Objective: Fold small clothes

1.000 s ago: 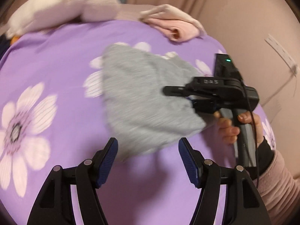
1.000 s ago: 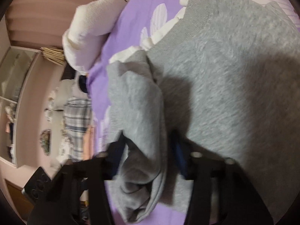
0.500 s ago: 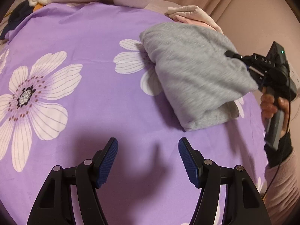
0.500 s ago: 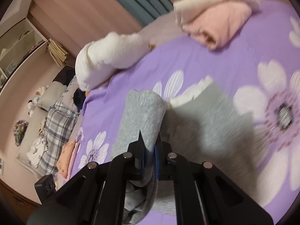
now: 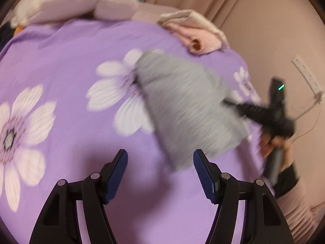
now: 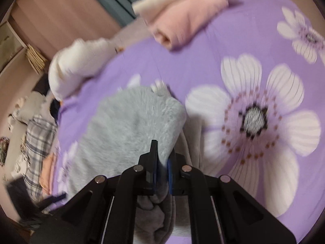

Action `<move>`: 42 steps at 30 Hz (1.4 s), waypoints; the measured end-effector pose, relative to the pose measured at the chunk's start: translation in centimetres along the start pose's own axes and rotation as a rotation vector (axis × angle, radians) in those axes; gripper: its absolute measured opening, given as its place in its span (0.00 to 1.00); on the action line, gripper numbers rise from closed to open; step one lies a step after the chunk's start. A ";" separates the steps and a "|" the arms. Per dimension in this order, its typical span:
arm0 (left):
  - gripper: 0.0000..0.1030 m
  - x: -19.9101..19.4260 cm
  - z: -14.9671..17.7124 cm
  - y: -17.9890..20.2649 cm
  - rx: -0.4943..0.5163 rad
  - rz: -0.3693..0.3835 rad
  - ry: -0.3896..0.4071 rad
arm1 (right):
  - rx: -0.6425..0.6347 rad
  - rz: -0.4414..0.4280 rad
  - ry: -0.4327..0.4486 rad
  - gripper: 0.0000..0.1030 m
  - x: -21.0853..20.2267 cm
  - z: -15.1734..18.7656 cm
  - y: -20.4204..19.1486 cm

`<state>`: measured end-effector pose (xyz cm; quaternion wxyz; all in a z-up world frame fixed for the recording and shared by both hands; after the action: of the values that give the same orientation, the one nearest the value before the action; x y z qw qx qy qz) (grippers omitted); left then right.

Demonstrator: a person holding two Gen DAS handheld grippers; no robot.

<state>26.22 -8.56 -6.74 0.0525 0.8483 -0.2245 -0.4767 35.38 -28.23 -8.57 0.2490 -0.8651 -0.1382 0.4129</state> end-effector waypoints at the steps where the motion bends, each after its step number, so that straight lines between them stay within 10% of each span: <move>1: 0.64 0.0 -0.8 1.0 0.015 0.009 0.010 | 0.005 0.003 -0.010 0.09 0.7 0.5 0.3; 9: 0.61 2.2 -4.6 6.1 0.155 -0.008 0.060 | -0.031 0.058 0.030 0.09 -0.1 0.5 1.5; 27: 0.51 7.7 -1.2 5.9 0.283 -0.111 -0.038 | -0.207 0.110 0.152 0.14 -4.9 0.8 -1.8; 42: 0.51 7.4 -0.1 5.9 0.335 -0.113 -0.018 | -0.341 0.206 -0.046 0.05 -1.3 6.0 -0.1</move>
<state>27.67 -16.98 -10.67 -0.1183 0.8521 -0.2531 -0.4425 29.89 -26.86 -10.85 0.0521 -0.8946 -0.1225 0.4266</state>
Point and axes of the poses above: each gripper's, at about its wrist camera, not at the fingertips, and x roughly the way its jaws point, y to its right, z to its underside, the point moved 9 cm from there along x, roughly the way its jaws point, and after that the axes turned 5 degrees about -z, right-handed, at the moved point
